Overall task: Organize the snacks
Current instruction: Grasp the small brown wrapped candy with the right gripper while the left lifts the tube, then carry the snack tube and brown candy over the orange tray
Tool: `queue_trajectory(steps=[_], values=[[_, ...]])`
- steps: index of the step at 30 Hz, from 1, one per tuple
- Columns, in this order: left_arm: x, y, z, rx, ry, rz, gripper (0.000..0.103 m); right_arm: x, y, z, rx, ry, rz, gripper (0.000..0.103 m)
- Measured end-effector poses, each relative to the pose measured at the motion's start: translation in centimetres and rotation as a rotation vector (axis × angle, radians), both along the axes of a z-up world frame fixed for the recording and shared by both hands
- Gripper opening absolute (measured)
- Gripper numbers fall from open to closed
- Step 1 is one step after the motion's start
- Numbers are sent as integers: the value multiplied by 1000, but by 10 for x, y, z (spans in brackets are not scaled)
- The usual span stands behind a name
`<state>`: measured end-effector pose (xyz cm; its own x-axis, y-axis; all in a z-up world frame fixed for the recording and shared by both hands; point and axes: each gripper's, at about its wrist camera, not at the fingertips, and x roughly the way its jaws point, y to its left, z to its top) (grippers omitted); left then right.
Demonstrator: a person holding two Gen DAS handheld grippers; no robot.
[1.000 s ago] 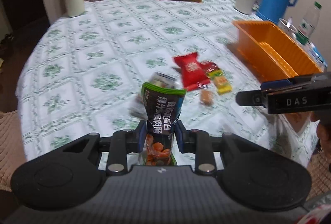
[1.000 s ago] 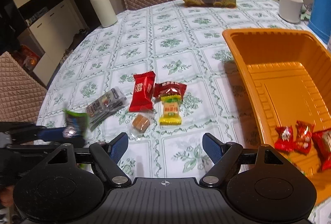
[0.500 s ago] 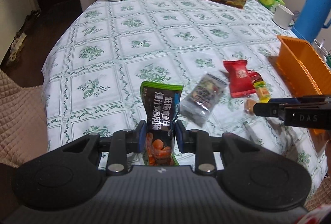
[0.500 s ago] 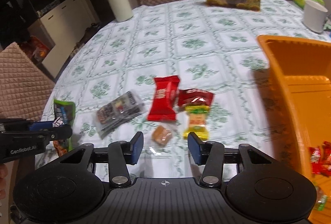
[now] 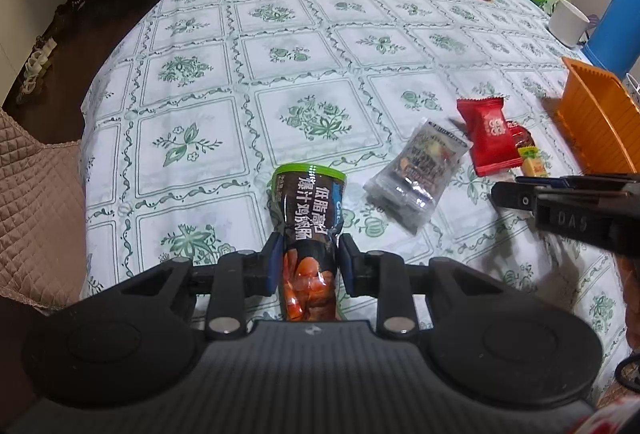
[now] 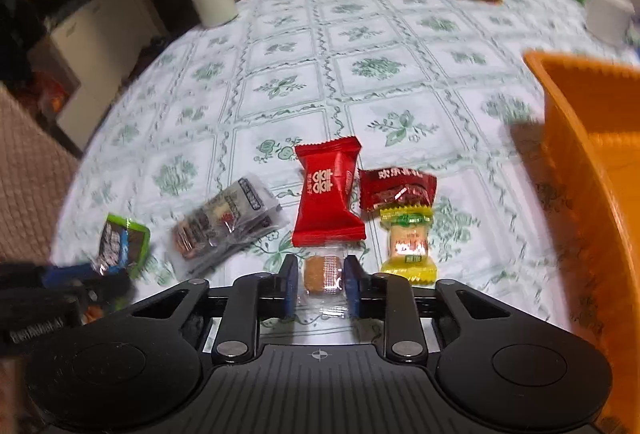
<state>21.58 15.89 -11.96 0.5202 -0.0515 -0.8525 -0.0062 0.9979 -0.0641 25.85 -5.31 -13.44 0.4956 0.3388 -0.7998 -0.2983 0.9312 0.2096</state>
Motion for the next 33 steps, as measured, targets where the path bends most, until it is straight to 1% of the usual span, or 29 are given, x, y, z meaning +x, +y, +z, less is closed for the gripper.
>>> queue_trajectory(steps=[3,5,10,18,22,26,33], values=[[2,1,-2,4,11,-4,27,-7,10,-2,-82,-52,72,22],[2,0,-3,7,17,-7,27,-11,15,-3,-118,-77,100,22],[0,-7,-4,55,11,-47,27,-15,16,-6,-128,-93,118,21],[-1,-8,-3,49,21,-42,27,-12,12,-4,-104,-76,129,21],[-7,-10,-1,46,22,-31,27,-13,6,-3,-64,-48,136,20],[-13,-14,7,35,9,-27,27,-21,-2,1,-30,-34,141,20],[-26,-33,25,9,-18,-49,27,-37,-21,19,25,-32,137,20]])
